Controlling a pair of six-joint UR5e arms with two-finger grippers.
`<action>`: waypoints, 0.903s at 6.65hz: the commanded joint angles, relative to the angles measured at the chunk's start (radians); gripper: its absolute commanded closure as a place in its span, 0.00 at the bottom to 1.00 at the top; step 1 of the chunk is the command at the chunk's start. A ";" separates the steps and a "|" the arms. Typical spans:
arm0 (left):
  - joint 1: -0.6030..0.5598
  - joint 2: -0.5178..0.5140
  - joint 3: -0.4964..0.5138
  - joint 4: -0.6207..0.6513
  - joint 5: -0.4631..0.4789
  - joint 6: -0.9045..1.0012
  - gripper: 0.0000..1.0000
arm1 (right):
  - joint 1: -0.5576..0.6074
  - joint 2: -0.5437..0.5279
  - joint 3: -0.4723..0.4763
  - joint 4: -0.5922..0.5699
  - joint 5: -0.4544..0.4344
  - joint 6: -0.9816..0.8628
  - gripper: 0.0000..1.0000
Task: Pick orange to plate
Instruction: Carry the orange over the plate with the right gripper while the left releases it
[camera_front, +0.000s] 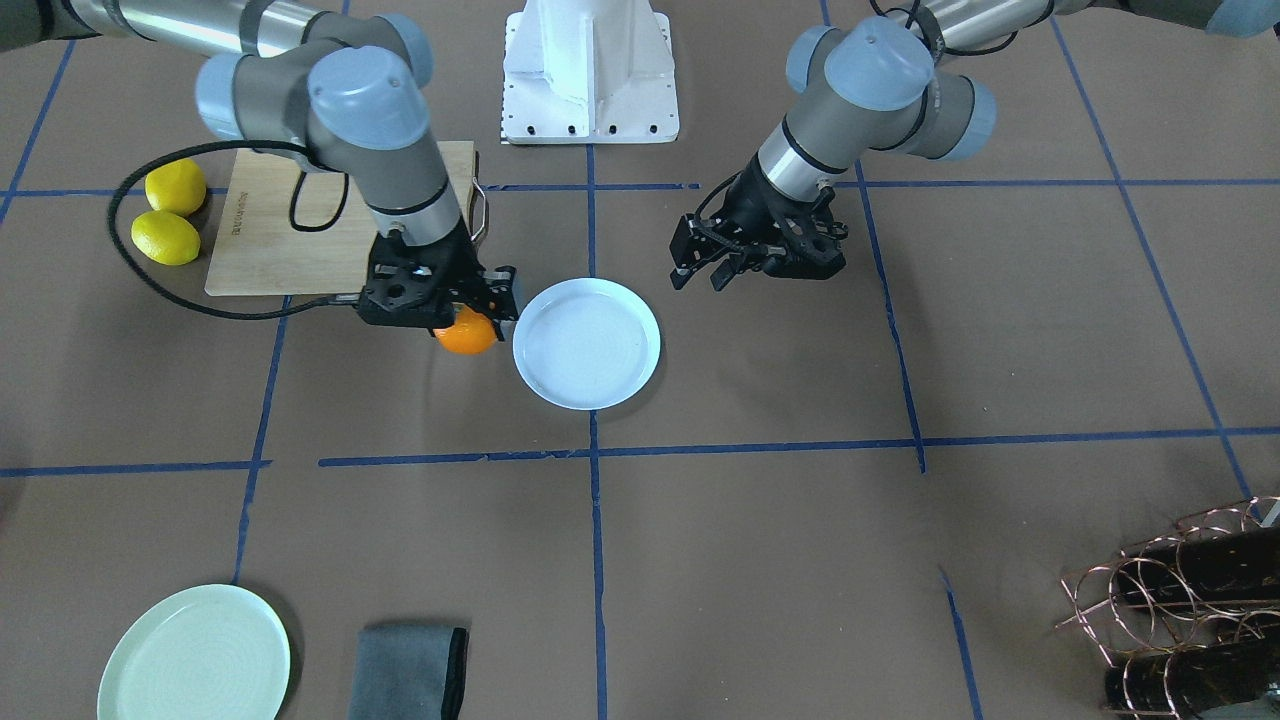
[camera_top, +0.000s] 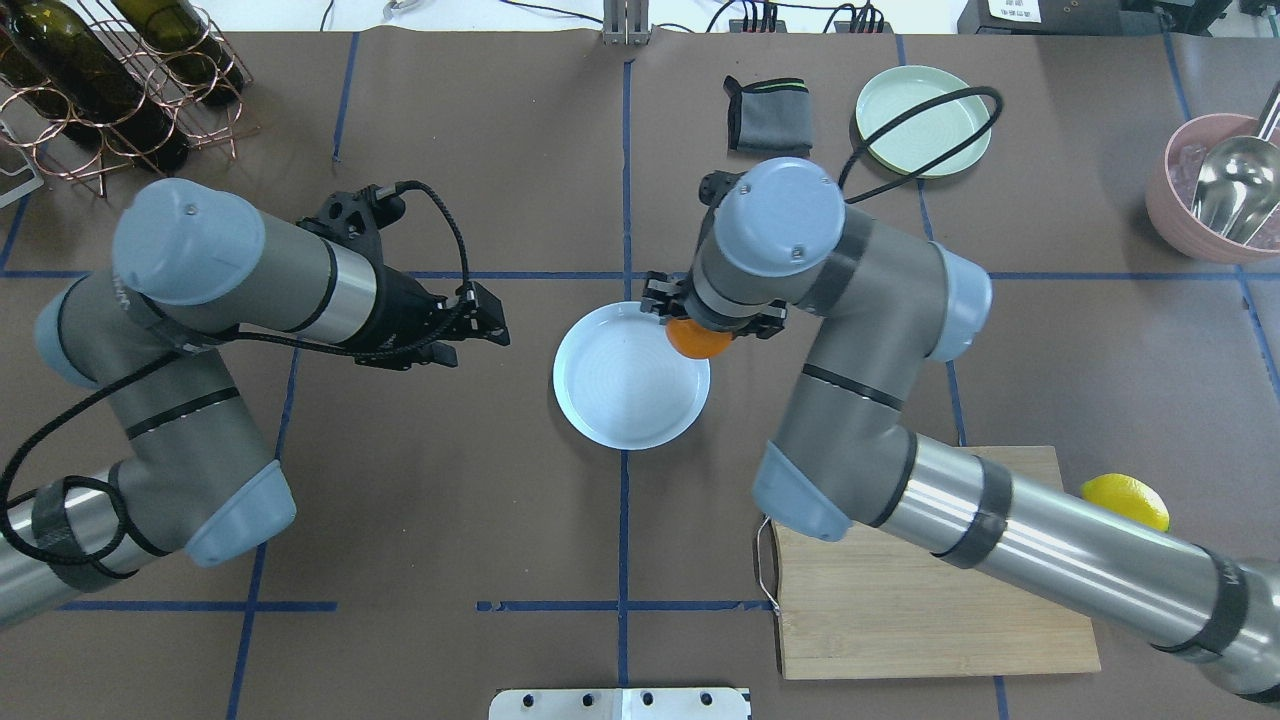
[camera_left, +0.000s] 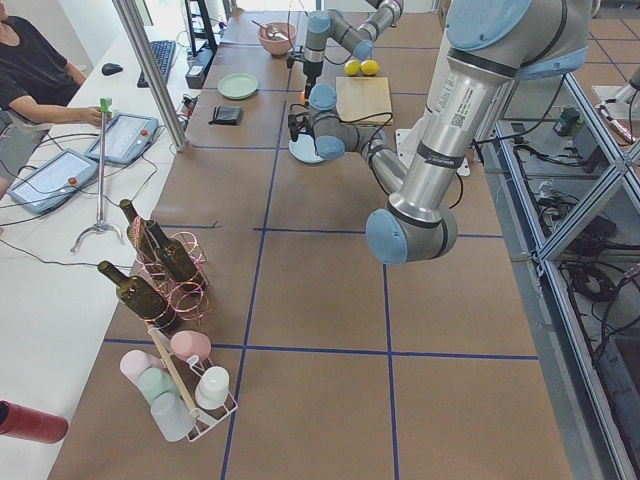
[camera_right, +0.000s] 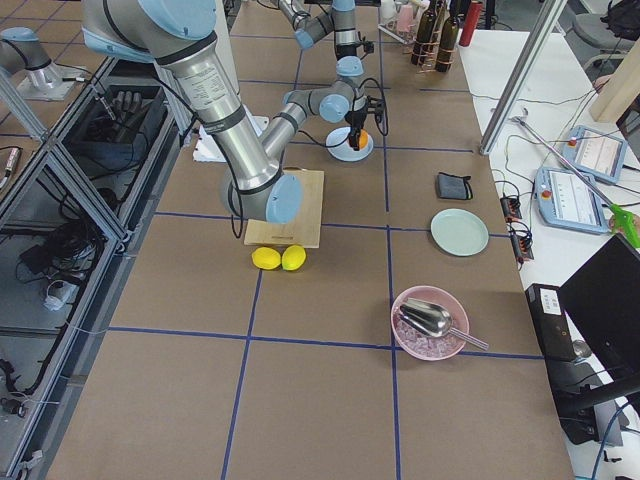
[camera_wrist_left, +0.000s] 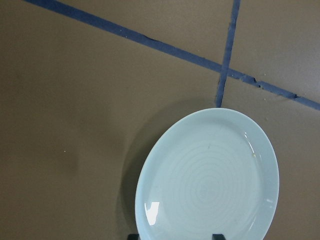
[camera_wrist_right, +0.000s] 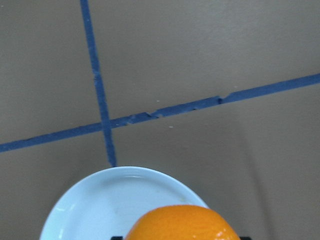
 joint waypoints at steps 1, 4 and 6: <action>-0.030 0.067 -0.039 -0.001 0.007 0.000 0.00 | -0.031 0.062 -0.146 0.129 -0.032 0.082 1.00; -0.022 0.060 -0.026 -0.001 0.007 -0.009 0.00 | -0.079 0.053 -0.148 0.123 -0.033 0.086 1.00; -0.022 0.058 -0.025 -0.001 0.007 -0.009 0.00 | -0.079 0.061 -0.170 0.120 -0.045 0.086 0.87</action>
